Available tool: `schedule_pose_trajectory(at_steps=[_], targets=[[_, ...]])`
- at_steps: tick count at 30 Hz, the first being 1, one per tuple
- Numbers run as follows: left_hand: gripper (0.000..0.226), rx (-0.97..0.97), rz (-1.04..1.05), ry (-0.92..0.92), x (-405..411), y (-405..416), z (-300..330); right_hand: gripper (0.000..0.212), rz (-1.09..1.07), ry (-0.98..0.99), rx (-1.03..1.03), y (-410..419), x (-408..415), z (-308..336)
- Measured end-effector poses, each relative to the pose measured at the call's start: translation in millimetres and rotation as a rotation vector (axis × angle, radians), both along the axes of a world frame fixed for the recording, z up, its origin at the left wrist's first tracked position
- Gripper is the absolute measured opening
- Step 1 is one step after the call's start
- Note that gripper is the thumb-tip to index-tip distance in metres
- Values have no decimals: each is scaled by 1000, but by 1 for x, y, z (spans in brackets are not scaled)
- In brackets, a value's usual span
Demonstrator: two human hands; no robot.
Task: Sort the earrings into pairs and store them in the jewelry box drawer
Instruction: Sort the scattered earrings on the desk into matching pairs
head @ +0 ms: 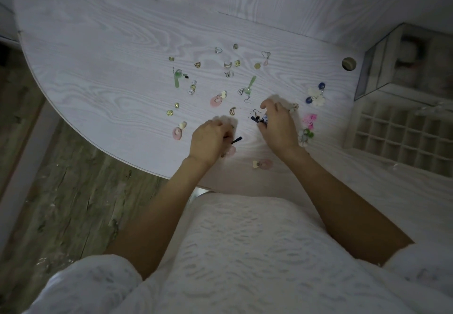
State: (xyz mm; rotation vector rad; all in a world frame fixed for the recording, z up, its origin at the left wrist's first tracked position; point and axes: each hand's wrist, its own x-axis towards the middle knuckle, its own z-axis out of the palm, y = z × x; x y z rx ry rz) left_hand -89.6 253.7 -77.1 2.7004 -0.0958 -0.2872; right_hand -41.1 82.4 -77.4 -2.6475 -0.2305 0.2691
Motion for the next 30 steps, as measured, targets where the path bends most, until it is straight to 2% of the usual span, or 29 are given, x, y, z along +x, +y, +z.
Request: schedule_pose_trajectory(at_steps=[5,8,12,16,18,24,30], targets=[[11,-49,-50,26,28,-28,-1,28,-5,-1,-3,-7,7,-4],[14,-193,-41,13,33,-45,3,24,-62,-4,69,-8,10,-3],[22,-354,123,-33,25,-45,3,34,-96,21,101,-11,11,3],[39,-225,95,-67,21,-40,-8,61,31,146,44,-16,2,5],[39,-170,63,-79,26,-39,-9,65,81,150,-15,-14,-1,3],[22,-89,-12,-135,48,-35,-6,33,35,112,20,-6,14,6],[15,-68,-87,-195,68,-51,-9,23,-106,78,36,-14,20,7]])
